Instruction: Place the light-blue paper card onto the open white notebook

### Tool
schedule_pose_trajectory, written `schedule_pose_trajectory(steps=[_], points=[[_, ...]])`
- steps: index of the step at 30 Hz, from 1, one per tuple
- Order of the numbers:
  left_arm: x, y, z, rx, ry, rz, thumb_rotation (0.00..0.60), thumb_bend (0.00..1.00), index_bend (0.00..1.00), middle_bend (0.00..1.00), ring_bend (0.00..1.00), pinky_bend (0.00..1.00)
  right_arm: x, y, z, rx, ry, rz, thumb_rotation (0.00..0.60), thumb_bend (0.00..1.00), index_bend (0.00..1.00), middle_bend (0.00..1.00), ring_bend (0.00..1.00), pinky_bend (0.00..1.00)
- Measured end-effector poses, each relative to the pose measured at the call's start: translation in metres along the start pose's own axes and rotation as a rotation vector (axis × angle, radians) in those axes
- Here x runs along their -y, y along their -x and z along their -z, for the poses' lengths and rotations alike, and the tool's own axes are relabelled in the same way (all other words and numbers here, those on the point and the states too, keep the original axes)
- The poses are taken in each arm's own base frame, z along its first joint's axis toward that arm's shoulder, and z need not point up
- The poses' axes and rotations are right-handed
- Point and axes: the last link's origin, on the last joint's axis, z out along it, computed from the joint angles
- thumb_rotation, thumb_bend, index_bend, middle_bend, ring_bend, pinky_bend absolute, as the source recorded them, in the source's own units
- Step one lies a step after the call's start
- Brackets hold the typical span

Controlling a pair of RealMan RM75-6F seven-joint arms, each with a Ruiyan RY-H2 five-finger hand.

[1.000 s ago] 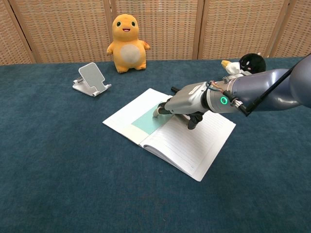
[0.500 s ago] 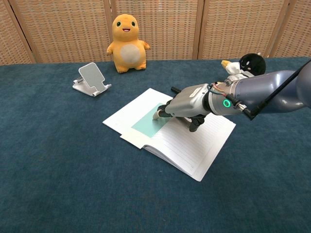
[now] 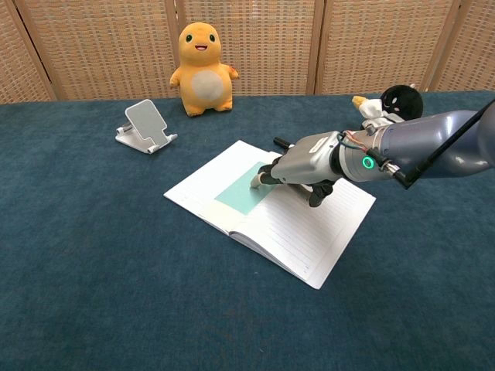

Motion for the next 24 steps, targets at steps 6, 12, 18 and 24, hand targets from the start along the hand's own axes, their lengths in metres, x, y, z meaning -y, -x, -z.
schedule_pose_trajectory(steps=[6,12,18,24], points=[[0.000,0.000,0.001,0.001,0.001,0.000,0.600,0.00,0.00,0.00,0.00,0.00,0.000,-0.001,0.002,-0.009,-0.003,-0.002,0.600,1.00,0.00,0.00,0.00,0.06],[-0.001,0.001,0.001,0.002,0.001,-0.002,0.600,0.00,0.00,0.00,0.00,0.00,-0.001,-0.004,0.003,-0.037,-0.004,-0.016,0.600,1.00,0.00,0.00,0.00,0.06],[0.000,0.000,0.001,0.002,0.001,-0.002,0.600,0.00,0.00,0.00,0.00,0.00,-0.001,-0.008,0.004,-0.061,-0.010,-0.027,0.600,1.00,0.00,0.00,0.00,0.06],[-0.001,0.001,0.000,0.005,0.002,-0.001,0.600,0.00,0.00,0.00,0.00,0.00,0.000,-0.018,0.011,-0.106,-0.028,-0.078,0.600,1.00,0.00,0.00,0.00,0.06]])
